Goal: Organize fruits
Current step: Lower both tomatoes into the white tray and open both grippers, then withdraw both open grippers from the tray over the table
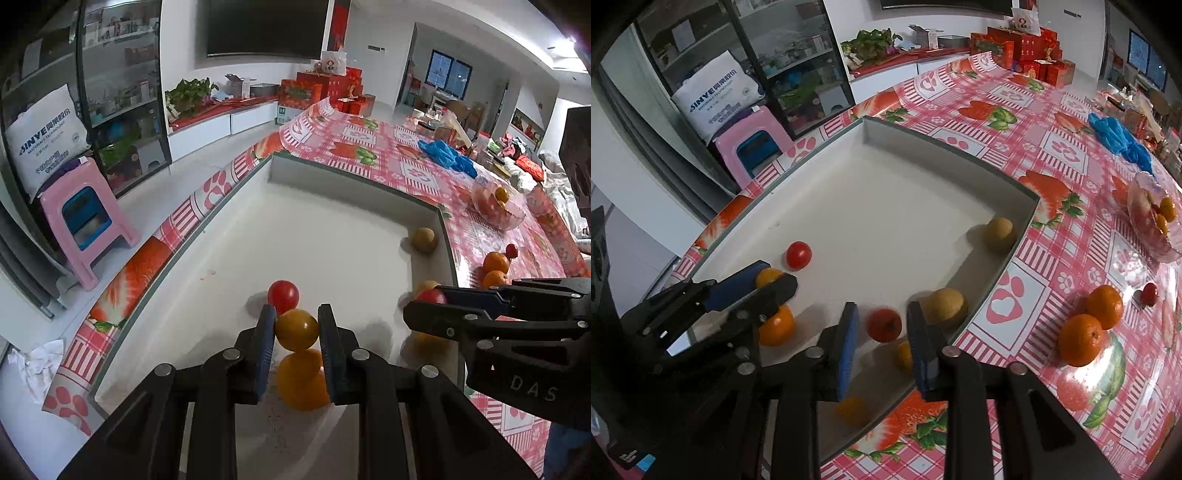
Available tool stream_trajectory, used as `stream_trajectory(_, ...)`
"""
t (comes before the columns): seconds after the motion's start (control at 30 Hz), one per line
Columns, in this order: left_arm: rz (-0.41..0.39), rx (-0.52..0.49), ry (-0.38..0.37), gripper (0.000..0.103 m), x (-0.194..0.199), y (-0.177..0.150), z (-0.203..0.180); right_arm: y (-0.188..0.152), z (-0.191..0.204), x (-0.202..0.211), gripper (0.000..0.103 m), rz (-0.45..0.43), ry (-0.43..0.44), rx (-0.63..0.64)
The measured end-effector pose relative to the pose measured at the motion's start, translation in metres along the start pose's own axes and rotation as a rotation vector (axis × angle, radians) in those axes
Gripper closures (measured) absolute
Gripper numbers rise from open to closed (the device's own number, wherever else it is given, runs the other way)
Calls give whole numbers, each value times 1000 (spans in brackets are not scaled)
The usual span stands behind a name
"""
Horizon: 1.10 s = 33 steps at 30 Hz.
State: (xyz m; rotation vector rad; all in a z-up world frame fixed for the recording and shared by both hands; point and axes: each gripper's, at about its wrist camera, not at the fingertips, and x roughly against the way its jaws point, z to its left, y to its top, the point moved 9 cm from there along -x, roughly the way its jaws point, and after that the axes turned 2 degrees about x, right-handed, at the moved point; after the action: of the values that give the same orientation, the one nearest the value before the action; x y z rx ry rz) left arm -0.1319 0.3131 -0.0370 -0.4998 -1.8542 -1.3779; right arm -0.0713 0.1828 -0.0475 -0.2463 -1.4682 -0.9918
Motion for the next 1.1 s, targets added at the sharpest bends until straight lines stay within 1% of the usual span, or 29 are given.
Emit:
stream_trajectory(0.03,5,1,1,63,0,-1,0,0,-1,1,64,-4,-7,-3)
stream_trajectory(0.07,8,5,20,55,0,-2,2,0,-4,2,60,-7,-10,-6)
stream_trajectory(0.1,2,11,47,43,1,-2,5,0,-6,3,57,-9,-5,-12)
stream_trajectory(0.13,-8,21,68,34,2,-2,10,0,-8,4,50,-12,-6,-19)
stream_trajectory(0.17,-11,29,69,31,3,-2,11,0,-11,6,45,-17,-11,-29)
stream_trajectory(0.23,-3,60,65,21,4,-3,16,0,-14,9,39,-26,-8,-42)
stream_trajectory(0.3,1,80,64,16,4,-4,19,1,-15,13,30,-37,3,-51)
stream_trajectory(0.33,2,83,65,15,4,-4,19,1,-15,16,25,-45,5,-52)
stream_trajectory(0.37,4,81,67,15,4,-4,17,2,-15,20,23,-59,5,-51)
stream_trajectory(0.5,1,47,77,15,9,-4,7,2,-20,35,22,-95,12,-63)
stream_trajectory(0.63,-6,28,70,15,15,0,-6,-1,-35,50,15,-120,10,-93)
stream_trajectory(0.7,-9,14,63,15,18,2,-16,-2,-45,57,8,-136,-3,-106)
stream_trajectory(0.73,-12,6,62,15,20,2,-21,-4,-53,62,0,-152,-16,-120)
stream_trajectory(0.8,-18,-15,59,15,25,4,-31,-6,-66,71,0,-175,-29,-145)
stream_trajectory(0.9,-26,-53,53,15,32,6,-48,-13,-90,81,0,-189,-25,-200)
stream_trajectory(1.1,-26,-105,41,15,42,11,-81,-33,-149,100,0,-218,-49,-341)
